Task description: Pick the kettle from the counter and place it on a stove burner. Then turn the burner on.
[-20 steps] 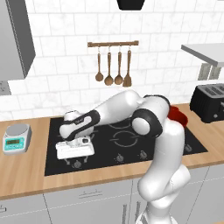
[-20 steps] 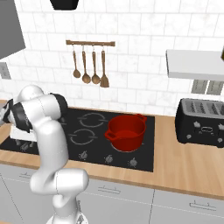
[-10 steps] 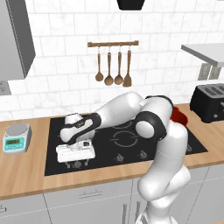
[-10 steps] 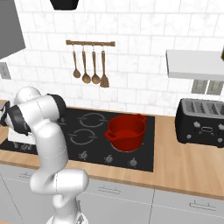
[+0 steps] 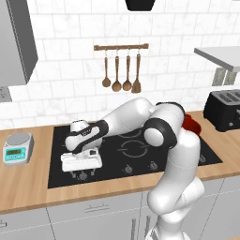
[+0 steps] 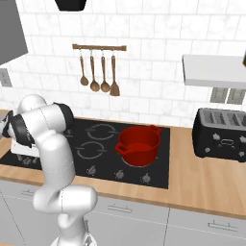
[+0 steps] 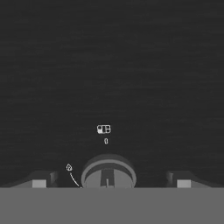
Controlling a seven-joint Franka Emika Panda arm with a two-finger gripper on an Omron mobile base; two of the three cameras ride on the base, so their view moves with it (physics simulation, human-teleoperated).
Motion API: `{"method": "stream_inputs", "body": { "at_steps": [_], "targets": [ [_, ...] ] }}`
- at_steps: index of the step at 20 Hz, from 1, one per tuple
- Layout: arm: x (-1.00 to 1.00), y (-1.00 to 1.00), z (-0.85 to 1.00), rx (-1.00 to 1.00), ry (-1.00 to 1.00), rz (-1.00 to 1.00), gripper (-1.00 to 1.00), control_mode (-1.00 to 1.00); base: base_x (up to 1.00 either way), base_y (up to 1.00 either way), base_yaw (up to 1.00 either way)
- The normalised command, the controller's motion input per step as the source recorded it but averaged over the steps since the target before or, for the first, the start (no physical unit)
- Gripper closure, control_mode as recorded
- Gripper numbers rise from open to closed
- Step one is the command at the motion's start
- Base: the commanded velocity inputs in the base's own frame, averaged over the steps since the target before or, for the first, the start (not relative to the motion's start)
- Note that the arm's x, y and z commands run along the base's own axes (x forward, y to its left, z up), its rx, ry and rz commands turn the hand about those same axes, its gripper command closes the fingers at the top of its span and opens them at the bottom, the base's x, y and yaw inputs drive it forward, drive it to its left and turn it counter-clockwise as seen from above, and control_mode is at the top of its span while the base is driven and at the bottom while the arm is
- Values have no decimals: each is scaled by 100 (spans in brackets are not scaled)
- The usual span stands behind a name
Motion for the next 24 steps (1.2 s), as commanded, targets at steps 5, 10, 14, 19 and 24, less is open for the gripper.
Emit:
{"method": "stream_inputs", "body": {
  "at_steps": [5, 10, 14, 19, 24],
  "targets": [
    [0, 0, 0, 0, 0, 0, 100, -100, 0, 0, 0],
    [-19, 0, 0, 0, -6, 5, 100, -100, 0, 0, 0],
    [-49, 0, 0, -3, -15, 30, 100, -100, 0, 0, 0],
    [-50, 0, 0, -8, -14, 47, 100, -100, 0, 0, 0],
    [-39, 0, 0, -10, -15, 56, 100, -100, 0, 0, 0]
  ]
}}
